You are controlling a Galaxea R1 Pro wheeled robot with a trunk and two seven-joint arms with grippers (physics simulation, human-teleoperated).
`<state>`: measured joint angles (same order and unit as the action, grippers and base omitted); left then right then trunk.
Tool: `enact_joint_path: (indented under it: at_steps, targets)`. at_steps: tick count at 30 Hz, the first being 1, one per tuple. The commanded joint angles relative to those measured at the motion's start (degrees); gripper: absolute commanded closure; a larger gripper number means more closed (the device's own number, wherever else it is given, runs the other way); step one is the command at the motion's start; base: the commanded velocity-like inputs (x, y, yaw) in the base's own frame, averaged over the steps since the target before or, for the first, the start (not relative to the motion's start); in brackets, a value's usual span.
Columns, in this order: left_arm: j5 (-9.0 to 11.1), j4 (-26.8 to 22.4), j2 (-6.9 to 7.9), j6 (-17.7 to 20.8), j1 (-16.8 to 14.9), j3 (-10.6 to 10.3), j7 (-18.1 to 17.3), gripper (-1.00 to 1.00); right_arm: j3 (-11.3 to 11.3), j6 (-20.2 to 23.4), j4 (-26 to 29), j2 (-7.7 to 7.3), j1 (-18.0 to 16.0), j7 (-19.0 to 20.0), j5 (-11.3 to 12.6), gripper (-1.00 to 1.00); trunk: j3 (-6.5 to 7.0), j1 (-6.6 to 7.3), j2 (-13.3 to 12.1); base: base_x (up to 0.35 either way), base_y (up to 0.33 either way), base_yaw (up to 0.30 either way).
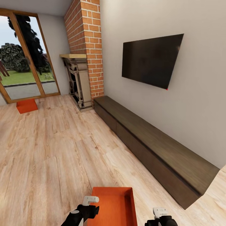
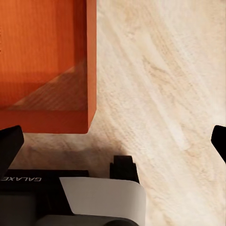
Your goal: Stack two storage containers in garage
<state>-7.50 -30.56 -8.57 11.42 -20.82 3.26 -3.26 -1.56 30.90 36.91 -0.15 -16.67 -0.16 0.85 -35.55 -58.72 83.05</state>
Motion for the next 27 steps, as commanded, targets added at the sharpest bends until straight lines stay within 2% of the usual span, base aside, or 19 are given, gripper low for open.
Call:
enact_joint_path:
  at_steps: [1, 27]
  targets:
    - [-0.59, -0.12, -0.09, 0.3, -0.01, 0.35, -0.34, -1.0, -0.11, 0.3, 0.09, -0.02, -0.01, -0.02, 0.09, -1.0, -0.05, -0.01, 0.03, 0.053, 0.003, 0.0]
    - [-0.59, -0.13, -0.12, 0.27, -0.02, 0.35, -0.34, -1.0, -0.08, 0.15, 0.08, -0.05, -0.03, -0.02, -0.03, -1.0, -0.12, -0.01, 0.03, -0.002, -0.004, 0.013]
